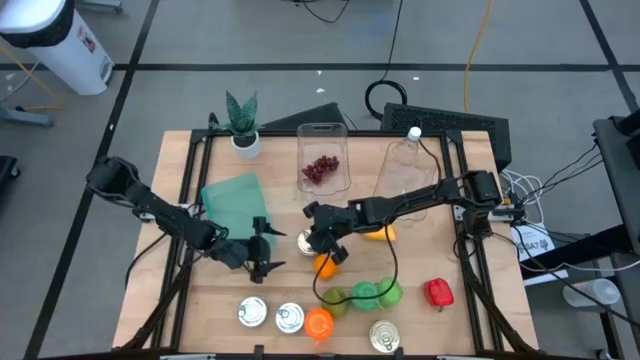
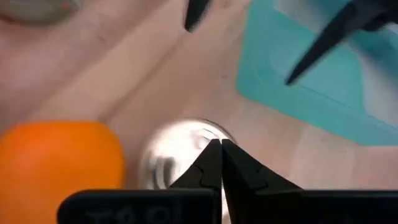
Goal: Pick & Place Food Item
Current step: Put the top left blue and pink tuna can into the blue bin
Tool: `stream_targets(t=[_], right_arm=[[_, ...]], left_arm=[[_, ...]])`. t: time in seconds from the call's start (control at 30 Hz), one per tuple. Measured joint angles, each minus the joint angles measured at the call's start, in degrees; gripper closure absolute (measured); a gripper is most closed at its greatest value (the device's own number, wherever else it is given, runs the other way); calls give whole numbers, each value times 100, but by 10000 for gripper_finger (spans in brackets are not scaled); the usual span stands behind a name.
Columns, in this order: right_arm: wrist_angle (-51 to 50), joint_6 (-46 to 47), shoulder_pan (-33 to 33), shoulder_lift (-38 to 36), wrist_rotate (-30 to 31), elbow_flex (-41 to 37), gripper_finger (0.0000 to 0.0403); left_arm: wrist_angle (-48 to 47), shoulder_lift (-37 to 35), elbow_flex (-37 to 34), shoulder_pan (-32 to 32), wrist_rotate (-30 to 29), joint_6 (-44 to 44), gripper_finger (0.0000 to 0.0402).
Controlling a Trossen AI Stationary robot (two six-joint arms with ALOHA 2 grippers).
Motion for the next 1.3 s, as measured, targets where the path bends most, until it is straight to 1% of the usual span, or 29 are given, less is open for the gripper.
stream_targets(t=[0.07, 0.13, 0.27, 0.43, 0.57, 0.67, 0.8, 0.9, 1.0, 1.1, 1.23, 1.3], right_arm=[[-10, 220, 35, 0, -160, 0, 398], [3, 409, 69, 28, -244, 0, 384], [-17, 577, 102, 234, -234, 4, 334], [-3, 673, 96, 440, -205, -2, 268], [38, 795, 205, 466, -198, -2, 241], [154, 969, 326, 461, -156, 0, 238], [141, 1012, 444, 461, 244, 0, 247], [232, 1142, 453, 551, 288, 3, 255], [140, 1155, 447, 676, 533, -4, 258], [205, 1190, 447, 813, 590, 10, 257], [184, 1319, 475, 878, 884, 17, 256], [168, 1327, 480, 883, 992, 17, 261]], left_arm=[[142, -3, 0, 9, -6, 38, 17], [333, -8, 0, 34, -58, 52, 24], [561, -10, 0, 35, -94, 214, 36], [550, -10, 0, 33, -2, 223, 39], [548, -10, 0, 33, 1, 212, 39], [543, -10, 0, 31, 2, 176, 39], [541, -10, 0, 31, 4, 161, 39], [541, -10, 0, 31, 4, 102, 39], [548, -13, 0, 24, 7, 28, 39], [545, -13, 0, -14, 7, 28, 39], [543, -15, 0, -50, 10, 32, 39], [539, -15, 0, -48, 9, 50, 39]])
